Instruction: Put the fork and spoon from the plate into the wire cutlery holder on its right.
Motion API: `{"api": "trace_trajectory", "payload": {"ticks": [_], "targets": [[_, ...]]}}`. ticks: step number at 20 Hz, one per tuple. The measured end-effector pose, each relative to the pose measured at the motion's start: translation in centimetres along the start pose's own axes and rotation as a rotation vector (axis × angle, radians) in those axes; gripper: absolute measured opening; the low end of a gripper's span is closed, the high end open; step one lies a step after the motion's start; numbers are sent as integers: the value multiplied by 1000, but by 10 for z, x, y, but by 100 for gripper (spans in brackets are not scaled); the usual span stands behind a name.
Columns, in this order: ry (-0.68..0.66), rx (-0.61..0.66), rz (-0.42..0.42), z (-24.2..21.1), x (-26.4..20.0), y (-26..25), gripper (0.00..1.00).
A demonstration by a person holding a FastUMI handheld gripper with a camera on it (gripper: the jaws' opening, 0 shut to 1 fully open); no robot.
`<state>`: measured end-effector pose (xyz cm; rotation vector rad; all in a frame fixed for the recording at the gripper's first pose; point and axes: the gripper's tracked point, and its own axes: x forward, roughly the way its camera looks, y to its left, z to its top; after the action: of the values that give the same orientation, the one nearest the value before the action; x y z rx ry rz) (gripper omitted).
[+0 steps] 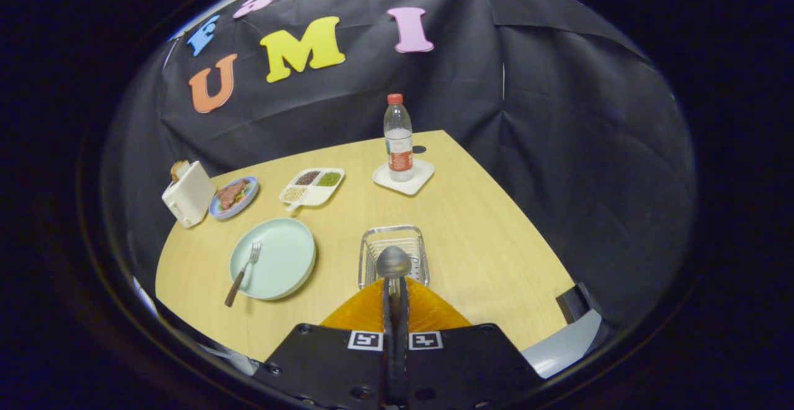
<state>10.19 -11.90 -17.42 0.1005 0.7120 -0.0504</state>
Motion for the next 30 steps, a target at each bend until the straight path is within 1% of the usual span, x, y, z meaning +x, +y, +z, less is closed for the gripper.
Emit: {"api": "trace_trajectory", "payload": {"ticks": [5,8,11,12,13,14,15,17,19,20,23,25,27,30], "targets": [[38,9,-17,2,16,-2,2],[11,20,-1,10,15,4,1],[-36,33,-20,22,4,2,3],[-55,30,-20,26,-1,7,8],[-69,22,-25,28,-7,9,25],[-88,7,-34,30,-10,12,28],[-105,-9,-41,33,-17,16,37],[-147,-20,-46,39,-32,27,52],[-186,-24,-58,42,-45,36,64],[-202,-22,-51,43,-51,44,70],[-231,-37,-35,42,-60,69,81],[-234,-54,-15,38,-63,88,84],[-228,-53,1,34,-57,108,90],[-196,-44,29,22,-43,137,91]]}}
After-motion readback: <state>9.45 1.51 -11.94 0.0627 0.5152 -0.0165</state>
